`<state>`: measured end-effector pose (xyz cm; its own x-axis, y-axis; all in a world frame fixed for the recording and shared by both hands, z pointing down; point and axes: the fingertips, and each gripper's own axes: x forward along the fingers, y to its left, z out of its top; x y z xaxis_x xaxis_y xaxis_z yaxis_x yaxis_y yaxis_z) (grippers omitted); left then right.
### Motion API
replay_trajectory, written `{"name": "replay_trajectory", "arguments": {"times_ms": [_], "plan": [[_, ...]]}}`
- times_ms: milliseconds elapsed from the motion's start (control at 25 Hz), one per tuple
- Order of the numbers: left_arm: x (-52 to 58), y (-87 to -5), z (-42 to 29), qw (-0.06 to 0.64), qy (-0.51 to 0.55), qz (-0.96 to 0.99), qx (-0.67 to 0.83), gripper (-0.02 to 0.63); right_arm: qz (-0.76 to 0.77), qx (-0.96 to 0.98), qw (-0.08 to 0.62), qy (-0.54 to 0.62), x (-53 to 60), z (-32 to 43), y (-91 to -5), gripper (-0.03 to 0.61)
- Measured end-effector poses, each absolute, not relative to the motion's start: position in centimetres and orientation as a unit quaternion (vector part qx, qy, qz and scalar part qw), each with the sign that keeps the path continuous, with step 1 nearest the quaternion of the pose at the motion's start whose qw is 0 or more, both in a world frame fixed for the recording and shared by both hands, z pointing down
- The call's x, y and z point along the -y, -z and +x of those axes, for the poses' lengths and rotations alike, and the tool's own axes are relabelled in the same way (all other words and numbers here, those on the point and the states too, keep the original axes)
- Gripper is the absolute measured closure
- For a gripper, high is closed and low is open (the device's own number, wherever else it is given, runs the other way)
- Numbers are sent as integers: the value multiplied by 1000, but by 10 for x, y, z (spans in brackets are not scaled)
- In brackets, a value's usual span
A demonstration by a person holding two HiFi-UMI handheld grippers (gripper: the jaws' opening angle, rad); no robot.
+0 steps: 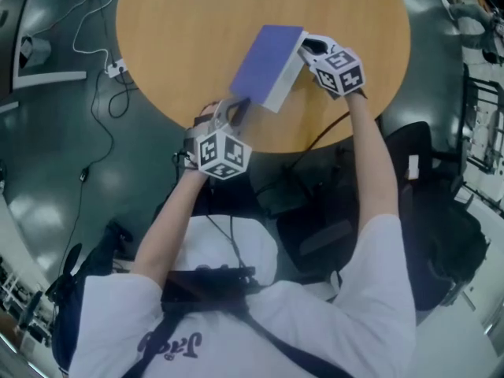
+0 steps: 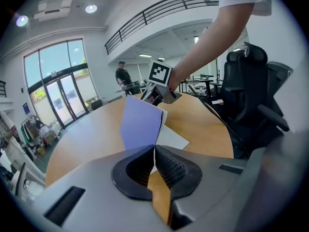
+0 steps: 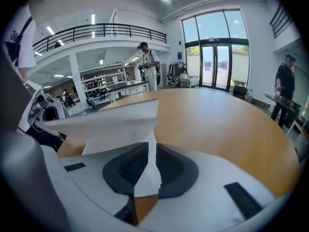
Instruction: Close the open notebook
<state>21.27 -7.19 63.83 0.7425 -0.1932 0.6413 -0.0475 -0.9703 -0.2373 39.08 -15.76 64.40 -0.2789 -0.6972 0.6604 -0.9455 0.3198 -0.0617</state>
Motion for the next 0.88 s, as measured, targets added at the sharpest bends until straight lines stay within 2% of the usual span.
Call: {"name": "replay_trajectory", "arguments": {"times_ms": [680, 880], "plan": [[39, -656, 235, 70, 375, -924, 17, 589, 601, 715, 233, -272, 86, 415, -654, 515], [44, -650, 240, 14, 357, -934, 13, 589, 625, 702, 195, -281, 76, 407, -645, 515]]}}
